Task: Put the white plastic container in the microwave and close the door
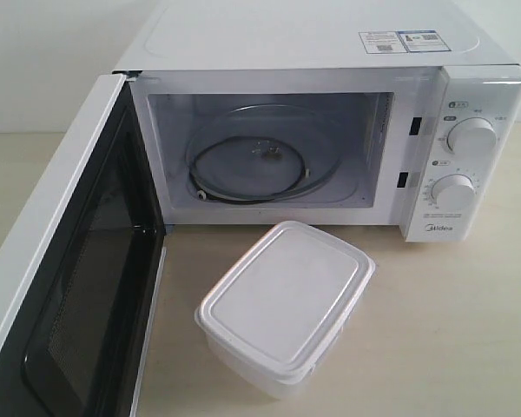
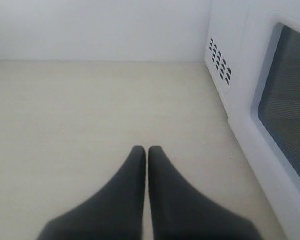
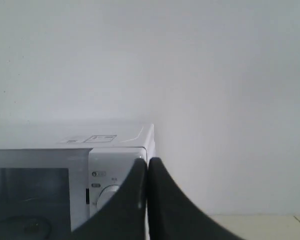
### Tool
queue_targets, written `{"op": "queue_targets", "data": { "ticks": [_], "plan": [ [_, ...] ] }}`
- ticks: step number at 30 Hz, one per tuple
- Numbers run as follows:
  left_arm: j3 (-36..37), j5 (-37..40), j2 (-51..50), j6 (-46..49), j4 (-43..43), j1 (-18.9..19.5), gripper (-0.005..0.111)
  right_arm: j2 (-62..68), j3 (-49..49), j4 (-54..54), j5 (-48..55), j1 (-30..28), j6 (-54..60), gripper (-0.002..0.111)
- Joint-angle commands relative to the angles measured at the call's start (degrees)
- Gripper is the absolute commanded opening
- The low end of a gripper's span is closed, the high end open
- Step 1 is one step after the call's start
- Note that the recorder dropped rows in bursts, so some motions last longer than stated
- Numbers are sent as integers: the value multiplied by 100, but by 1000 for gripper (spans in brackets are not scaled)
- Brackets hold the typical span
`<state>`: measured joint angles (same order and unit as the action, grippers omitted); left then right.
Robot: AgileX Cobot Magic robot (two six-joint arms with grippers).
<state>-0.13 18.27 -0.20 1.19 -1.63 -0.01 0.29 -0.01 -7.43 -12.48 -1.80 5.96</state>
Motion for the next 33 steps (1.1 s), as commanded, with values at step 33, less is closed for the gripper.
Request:
{"op": "queue_targets", "data": {
  "ticks": [33],
  "plan": [
    [13, -21, 20, -38, -71, -52, 4, 4117, 1126, 1123, -1062, 88, -1035, 0]
  ]
}}
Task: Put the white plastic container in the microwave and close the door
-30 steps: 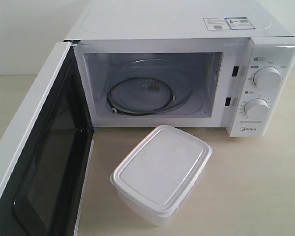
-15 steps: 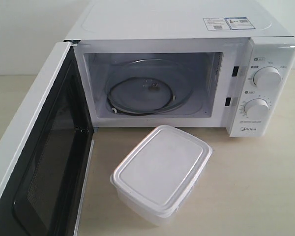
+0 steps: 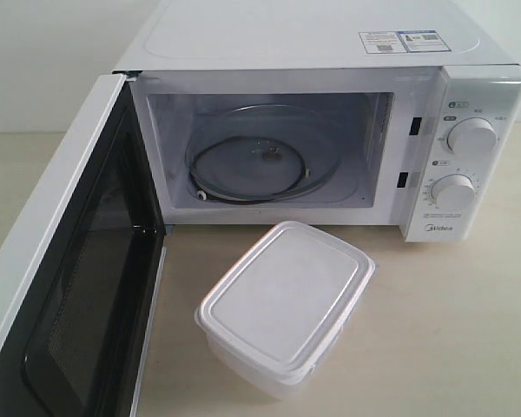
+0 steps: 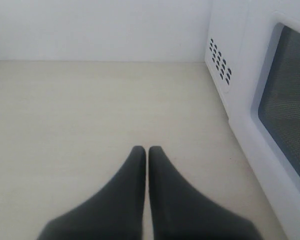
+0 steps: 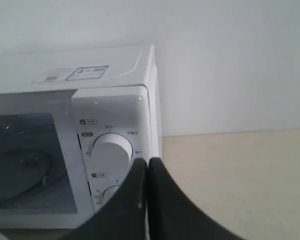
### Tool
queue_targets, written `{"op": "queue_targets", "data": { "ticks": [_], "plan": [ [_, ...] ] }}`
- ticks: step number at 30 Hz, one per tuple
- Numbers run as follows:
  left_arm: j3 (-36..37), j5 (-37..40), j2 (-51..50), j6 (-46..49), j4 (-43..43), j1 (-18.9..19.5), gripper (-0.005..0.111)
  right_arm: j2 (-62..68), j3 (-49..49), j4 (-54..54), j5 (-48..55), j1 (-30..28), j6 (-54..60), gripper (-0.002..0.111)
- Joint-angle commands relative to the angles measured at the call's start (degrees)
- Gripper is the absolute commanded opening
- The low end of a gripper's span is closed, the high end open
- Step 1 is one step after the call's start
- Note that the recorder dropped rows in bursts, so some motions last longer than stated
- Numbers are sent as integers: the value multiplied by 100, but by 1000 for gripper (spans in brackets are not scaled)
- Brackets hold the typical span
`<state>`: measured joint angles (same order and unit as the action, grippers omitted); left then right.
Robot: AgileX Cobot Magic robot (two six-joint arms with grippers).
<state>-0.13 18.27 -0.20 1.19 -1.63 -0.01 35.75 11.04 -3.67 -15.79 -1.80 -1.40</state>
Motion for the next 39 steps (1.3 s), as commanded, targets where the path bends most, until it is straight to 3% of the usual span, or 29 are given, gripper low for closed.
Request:
{"op": "queue_targets", "data": {
  "ticks": [1, 7, 13, 30, 35, 39],
  "plan": [
    [13, -21, 20, -38, -71, -52, 4, 762, 9, 1019, -1058, 155, -390, 0],
    [13, -21, 20, -38, -71, -52, 4, 1952, -210, 2510, -2627, 731, -542, 0],
    [13, -21, 20, -38, -71, -52, 4, 3103, -234, 2509, -2812, 896, -406, 0],
    [13, -21, 20, -38, -71, -52, 4, 5978, -234, 2508, -4649, 896, -259, 0],
    [13, -21, 20, -38, -71, -52, 4, 6283, -234, 2500, -5027, 896, -713, 0],
    [13, -21, 20, -38, -71, -52, 4, 6270, -234, 2547, -5065, 896, -1857, 0]
  ]
}}
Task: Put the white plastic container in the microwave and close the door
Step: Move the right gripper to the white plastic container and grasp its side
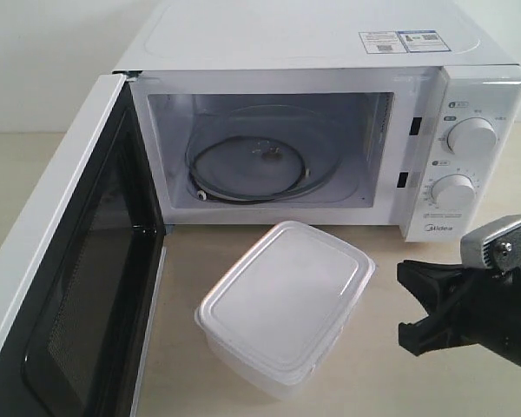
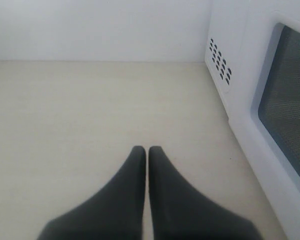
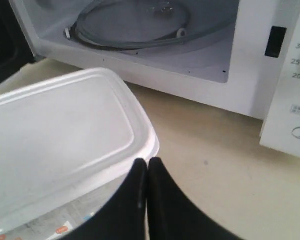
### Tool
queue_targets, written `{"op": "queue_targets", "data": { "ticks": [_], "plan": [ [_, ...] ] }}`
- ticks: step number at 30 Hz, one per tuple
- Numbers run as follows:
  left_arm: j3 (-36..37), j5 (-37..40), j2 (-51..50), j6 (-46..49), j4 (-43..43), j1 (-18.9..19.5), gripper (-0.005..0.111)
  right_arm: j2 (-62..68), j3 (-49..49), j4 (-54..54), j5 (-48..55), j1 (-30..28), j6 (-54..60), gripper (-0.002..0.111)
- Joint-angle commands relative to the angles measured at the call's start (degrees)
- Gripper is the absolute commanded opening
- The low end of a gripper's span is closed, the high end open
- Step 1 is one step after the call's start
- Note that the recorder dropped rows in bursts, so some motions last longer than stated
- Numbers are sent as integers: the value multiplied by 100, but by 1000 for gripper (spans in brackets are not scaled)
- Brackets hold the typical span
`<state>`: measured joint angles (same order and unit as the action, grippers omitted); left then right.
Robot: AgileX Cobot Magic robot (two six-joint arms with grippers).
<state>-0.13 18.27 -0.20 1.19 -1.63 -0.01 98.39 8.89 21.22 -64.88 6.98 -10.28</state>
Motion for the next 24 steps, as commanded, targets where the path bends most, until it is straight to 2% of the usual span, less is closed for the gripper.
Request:
{"op": "queue_targets", "data": {
  "ticks": [1, 8, 15, 20, 24],
  "plan": [
    [13, -21, 20, -38, -71, -52, 4, 7, -19, 43, -156, 19, -1211, 0],
    [13, -21, 20, -38, -71, -52, 4, 7, -19, 365, -58, 19, -3250, 0],
    [13, -21, 20, -38, -71, -52, 4, 7, -19, 1205, 10, 19, -4434, 0],
    [13, -21, 20, -38, -71, -52, 4, 7, -19, 1690, 722, 19, -5431, 0],
    [13, -21, 20, -38, -71, -52, 4, 7, -19, 2486, 1270, 19, -5959, 0]
  ]
}}
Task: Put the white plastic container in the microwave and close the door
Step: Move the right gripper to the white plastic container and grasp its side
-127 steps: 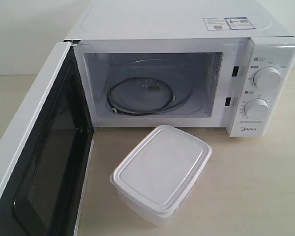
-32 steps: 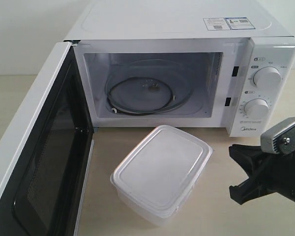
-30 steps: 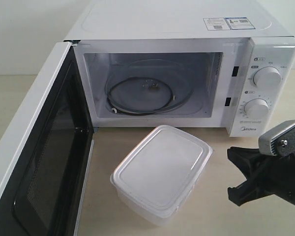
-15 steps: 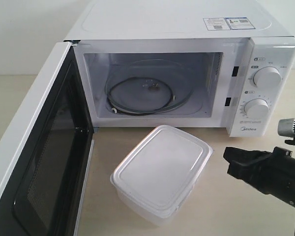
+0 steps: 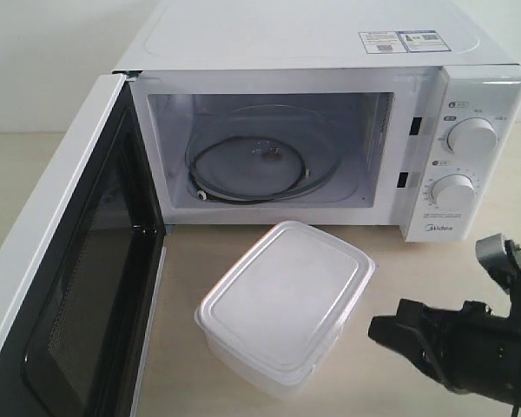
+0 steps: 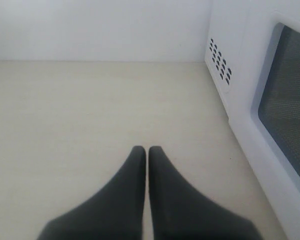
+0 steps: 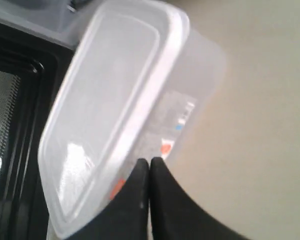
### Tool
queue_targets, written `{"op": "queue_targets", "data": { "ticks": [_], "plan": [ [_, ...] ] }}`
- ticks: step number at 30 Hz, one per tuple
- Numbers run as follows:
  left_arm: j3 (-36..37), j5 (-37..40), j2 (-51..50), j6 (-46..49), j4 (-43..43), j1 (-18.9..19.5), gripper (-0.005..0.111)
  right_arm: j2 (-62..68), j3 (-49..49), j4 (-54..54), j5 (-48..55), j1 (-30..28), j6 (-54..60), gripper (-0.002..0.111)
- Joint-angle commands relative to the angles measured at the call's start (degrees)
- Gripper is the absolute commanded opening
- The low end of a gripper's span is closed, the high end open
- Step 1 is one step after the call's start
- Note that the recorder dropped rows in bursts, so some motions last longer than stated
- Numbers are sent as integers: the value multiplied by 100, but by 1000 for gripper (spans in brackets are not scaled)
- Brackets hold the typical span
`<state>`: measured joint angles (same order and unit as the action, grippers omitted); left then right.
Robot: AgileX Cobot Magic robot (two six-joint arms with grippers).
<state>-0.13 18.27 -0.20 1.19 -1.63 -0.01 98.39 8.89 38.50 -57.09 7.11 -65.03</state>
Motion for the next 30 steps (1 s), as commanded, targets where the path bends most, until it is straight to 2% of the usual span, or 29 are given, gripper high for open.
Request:
{"op": "queue_targets", "data": {
  "ticks": [1, 7, 10, 11, 13, 14, 19, 25, 30],
  "plan": [
    [13, -21, 20, -38, -71, -52, 4, 7, -19, 858, 481, 5, -548, 0],
    [13, -21, 20, -38, -71, -52, 4, 7, -19, 775, -205, 5, -920, 2],
    [13, -21, 20, -38, -71, -52, 4, 7, -19, 444, -214, 5, -1157, 25],
    [13, -21, 20, -38, -71, -52, 4, 7, -19, 424, -214, 5, -1167, 40],
    [13, -21, 20, -38, -71, -52, 4, 7, -19, 424, -214, 5, -1265, 62],
    [13, -21, 20, -38, -71, -52, 4, 7, -19, 424, -214, 5, -1345, 65],
    [13, -21, 20, -38, -71, -52, 4, 7, -9, 271, -201, 96, -1659, 65],
    [13, -21, 20, -38, -71, -52, 4, 7, 438, 165, -14, 558, -1887, 65],
    [13, -21, 20, -38, -71, -52, 4, 7, 612, -192, 597, 678, -1932, 65]
  ]
}}
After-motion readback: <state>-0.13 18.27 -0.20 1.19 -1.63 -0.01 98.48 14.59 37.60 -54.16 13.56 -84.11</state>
